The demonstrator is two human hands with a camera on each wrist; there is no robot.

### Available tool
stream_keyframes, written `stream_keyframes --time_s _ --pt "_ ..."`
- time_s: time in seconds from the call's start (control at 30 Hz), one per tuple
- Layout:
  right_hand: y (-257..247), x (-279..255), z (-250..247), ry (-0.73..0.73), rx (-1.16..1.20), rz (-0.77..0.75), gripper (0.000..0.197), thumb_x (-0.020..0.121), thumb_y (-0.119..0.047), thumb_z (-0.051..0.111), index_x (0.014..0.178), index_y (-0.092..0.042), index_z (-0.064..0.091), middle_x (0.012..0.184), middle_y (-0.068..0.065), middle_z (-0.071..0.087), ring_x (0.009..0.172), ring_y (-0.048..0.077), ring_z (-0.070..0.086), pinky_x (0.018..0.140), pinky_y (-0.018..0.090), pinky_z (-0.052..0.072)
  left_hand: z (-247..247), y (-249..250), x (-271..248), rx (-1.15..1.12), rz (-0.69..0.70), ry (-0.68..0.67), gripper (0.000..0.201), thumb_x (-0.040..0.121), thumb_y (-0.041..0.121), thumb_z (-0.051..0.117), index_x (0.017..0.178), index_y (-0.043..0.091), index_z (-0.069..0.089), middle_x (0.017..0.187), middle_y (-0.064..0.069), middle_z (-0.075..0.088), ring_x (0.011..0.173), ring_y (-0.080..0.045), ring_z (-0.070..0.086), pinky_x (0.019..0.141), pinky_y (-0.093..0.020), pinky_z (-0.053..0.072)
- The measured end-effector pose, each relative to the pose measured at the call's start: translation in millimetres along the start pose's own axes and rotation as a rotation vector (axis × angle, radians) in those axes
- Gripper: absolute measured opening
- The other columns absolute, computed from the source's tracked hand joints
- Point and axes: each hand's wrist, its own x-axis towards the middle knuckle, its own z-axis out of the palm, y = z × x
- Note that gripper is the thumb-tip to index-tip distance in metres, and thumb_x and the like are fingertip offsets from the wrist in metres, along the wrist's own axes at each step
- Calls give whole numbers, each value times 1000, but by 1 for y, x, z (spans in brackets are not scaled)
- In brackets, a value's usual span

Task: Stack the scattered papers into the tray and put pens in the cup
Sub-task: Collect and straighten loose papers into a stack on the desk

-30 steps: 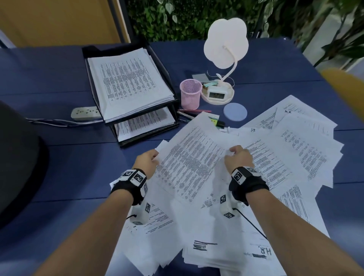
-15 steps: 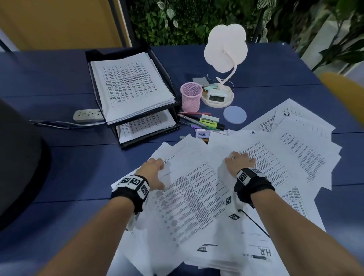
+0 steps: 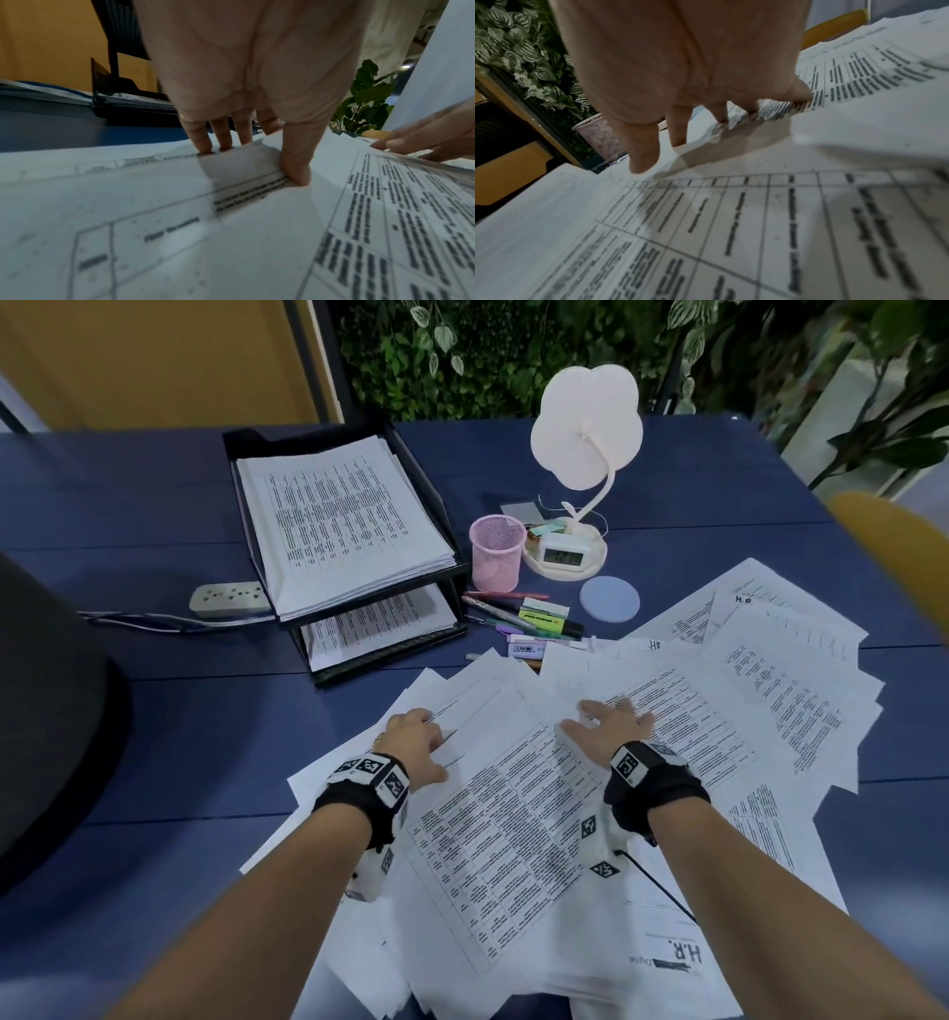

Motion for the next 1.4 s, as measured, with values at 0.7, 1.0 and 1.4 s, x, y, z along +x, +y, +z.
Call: stream_keyframes --time_s 0.7,1.0,1.4 --pt "-26 -9 -24 83 706 -263 25 75 -14 78 69 -18 54 66 -3 51 59 13 46 63 23 39 -17 -13 -1 -590 -103 5 34 74 22 80 105 18 67 102 1 70 94 -16 65 82 -26 49" --pt "-7 3 -26 16 961 -47 29 67 -40 82 79 -18 66 88 4 68 71 17 58 73 31 50 -29 -54 -15 -1172 -221 232 44 74 7 77 115 6 60 110 -10 68 95 -21 66 86 -35 51" --pt "-26 -3 -28 115 500 -195 32 80 3 64 64 -22 51 64 -3 51 58 15 46 53 21 37 -21 -66 -12 -900 -219 93 53 75 23 79 121 14 53 118 -2 65 106 -20 62 96 -43 48"
